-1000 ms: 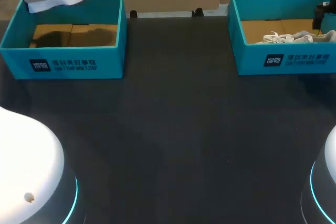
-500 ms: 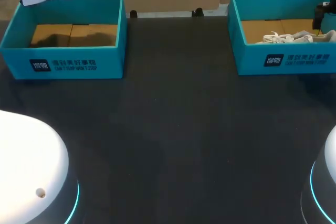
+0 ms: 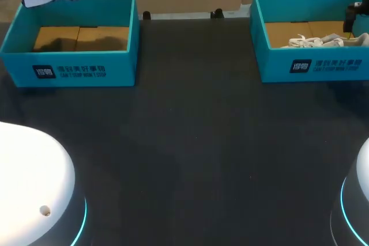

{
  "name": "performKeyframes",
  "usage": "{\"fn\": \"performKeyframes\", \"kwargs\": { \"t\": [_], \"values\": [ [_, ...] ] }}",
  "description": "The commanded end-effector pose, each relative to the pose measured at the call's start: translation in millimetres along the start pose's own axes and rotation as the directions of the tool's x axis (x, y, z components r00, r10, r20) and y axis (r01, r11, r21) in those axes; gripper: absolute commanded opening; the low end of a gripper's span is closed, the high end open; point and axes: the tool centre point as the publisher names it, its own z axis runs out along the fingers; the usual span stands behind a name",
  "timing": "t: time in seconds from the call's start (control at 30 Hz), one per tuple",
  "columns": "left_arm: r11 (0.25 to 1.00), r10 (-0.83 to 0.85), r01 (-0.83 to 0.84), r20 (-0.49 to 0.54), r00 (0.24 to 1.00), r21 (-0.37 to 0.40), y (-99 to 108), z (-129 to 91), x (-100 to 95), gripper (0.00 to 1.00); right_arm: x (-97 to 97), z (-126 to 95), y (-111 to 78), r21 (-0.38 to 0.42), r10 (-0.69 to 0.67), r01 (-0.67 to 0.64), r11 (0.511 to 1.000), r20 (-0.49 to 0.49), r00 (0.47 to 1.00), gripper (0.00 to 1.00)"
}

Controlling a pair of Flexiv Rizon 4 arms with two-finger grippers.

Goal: Take the shoe out of the shoebox, open the shoe tongue, remove and reinsert the insole, then place the shoe into the shoebox

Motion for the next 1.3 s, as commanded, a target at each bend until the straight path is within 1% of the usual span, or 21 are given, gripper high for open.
{"fn": "performKeyframes", "kwargs": {
  "t": [0.03, 0.23, 0.27, 0.33, 0.43, 0.57, 0.67, 0.83, 0.93, 1.1, 1.17, 1.23, 1.3],
  "values": [
    [1.000, 0.000, 0.000, 0.000, 1.000, -0.003, -1, -2, 0.0, 0.00, 0.2, 0, -0.1, 0.000, 0.000, 0.000, 1.000, 0.000, 1.000, 1.00],
    [1.000, 0.000, 0.000, 0.000, 1.000, -0.003, -1, -2, 0.0, 0.00, 0.2, 0, -0.1, 0.000, 0.000, 0.000, 1.000, 0.000, 1.000, 1.00],
    [1.000, -0.001, 0.001, -0.011, 1.000, -0.006, -5, -4, -3.4, 0.00, 0.2, 0, -0.1, 0.000, 0.000, 0.000, 1.000, 0.000, 1.000, 1.00],
    [1.000, 0.014, -0.014, 0.005, 1.000, -0.015, -12, -8, -9.5, 0.00, 0.2, 0, -0.1, 0.000, 0.000, 0.000, 1.000, 0.000, 1.000, 1.00],
    [0.999, 0.035, -0.035, -0.001, 0.999, -0.033, -22, -16, -19.8, 0.00, 0.2, 0, -0.1, 0.000, 0.000, 0.000, 1.000, 0.000, 1.000, 1.00],
    [0.997, 0.055, -0.054, 0.007, 0.998, -0.054, -35, -27, -28.0, 0.00, 0.2, 0, -0.1, 0.000, 0.000, 0.000, 1.000, 0.000, 1.000, 1.00],
    [0.997, 0.052, -0.052, 0.008, 0.999, -0.049, -41, -33, -33.5, 0.00, 0.2, 0, -0.1, 0.000, 0.000, 0.000, 1.000, 0.000, 1.000, 1.00],
    [0.999, 0.036, -0.036, 0.010, 0.999, -0.006, -53, -41, -45.8, 0.00, 0.2, 0, -0.1, 0.000, 0.000, 0.000, 1.000, 0.000, 1.000, 1.00],
    [0.999, 0.039, -0.039, 0.012, 0.999, 0.001, -60, -46, -52.6, 0.00, 0.2, 0, -0.1, 0.000, 0.000, 0.000, 1.000, 0.000, 1.000, 1.00],
    [0.999, 0.036, -0.036, -0.008, 0.999, -0.010, -75, -57, -64.3, 0.00, 0.2, 0, -0.1, 0.000, 0.000, 0.000, 1.000, 0.000, 1.000, 1.00],
    [0.999, 0.033, -0.033, -0.012, 0.999, -0.005, -78, -59, -66.7, 0.00, 0.2, 0, -0.1, 0.000, 0.000, 0.000, 1.000, 0.000, 1.000, 1.00],
    [0.999, 0.037, -0.037, -0.006, 0.999, -0.004, -84, -64, -71.8, 0.00, 0.2, 0, -0.1, 0.000, 0.000, 0.000, 1.000, 0.000, 1.000, 1.00],
    [0.999, 0.032, -0.032, -0.022, 0.999, -0.011, -90, -69, -77.9, 0.00, 0.2, 0, -0.1, 0.000, 0.000, 0.000, 1.000, 0.000, 1.000, 1.00]
  ]
}}
